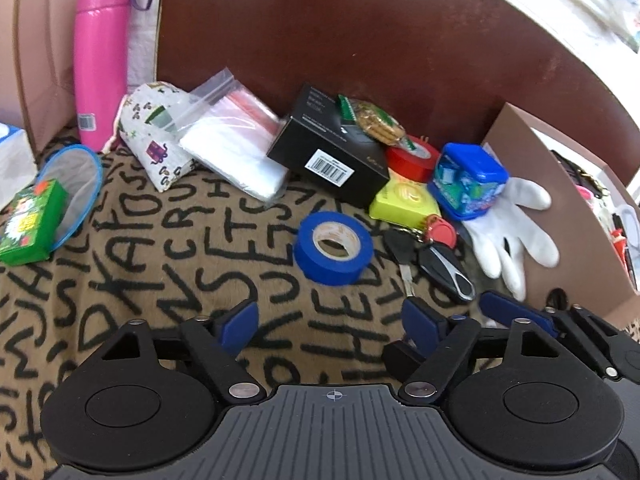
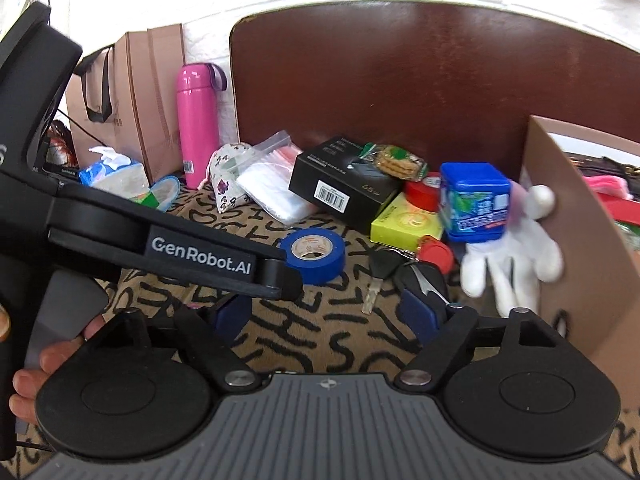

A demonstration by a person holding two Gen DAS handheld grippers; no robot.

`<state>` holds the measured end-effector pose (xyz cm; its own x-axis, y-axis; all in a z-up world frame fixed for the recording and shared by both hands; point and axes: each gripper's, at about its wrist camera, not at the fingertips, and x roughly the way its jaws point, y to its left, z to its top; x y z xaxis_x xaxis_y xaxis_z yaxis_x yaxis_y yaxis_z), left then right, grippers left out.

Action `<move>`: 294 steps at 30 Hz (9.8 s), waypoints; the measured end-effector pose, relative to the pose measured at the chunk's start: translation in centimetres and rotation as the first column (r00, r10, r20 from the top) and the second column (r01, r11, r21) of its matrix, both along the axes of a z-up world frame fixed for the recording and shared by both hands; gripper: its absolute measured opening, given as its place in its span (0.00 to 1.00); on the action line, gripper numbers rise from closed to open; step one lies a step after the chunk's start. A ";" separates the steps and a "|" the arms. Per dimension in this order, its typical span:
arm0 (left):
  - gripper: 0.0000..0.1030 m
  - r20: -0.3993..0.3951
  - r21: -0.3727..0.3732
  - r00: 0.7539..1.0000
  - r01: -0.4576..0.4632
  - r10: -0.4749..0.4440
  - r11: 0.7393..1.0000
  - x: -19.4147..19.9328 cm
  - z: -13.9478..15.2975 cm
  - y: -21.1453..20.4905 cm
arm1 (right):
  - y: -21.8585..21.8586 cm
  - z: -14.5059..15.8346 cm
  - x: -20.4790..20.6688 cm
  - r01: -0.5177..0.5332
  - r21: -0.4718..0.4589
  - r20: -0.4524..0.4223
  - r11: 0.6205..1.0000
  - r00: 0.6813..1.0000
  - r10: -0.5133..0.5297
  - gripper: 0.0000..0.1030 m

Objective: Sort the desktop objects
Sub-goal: 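Lower the left gripper onto the blue tape roll and grasp it, then carry the blue tape roll with the left gripper into the brown box and release, then withdraw the left gripper and move it toward the green tea box, then grasp the green tea box with the left gripper, then lift the green tea box with the left gripper while the right gripper holds the blue-rimmed mesh bag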

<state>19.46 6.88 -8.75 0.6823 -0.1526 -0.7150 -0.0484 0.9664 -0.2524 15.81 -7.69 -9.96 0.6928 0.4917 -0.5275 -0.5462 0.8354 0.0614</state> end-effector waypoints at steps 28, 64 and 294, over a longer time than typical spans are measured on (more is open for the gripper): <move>0.46 -0.027 0.022 0.998 0.061 -0.060 0.998 7.9 -2.2 1.7 | 4.0 -3.2 7.5 -0.053 0.000 -0.059 0.999 0.997 0.053 0.62; 0.30 -0.055 0.090 0.986 0.162 -0.158 0.983 -3.2 -0.7 -6.8 | -1.8 -1.2 -4.0 0.009 -0.062 -0.079 0.998 0.997 -0.014 0.60; 0.62 0.008 -0.064 1.000 -0.005 0.005 0.998 -6.7 -0.5 4.1 | 3.1 0.9 -4.8 -0.077 0.047 -0.102 0.996 0.991 0.081 0.08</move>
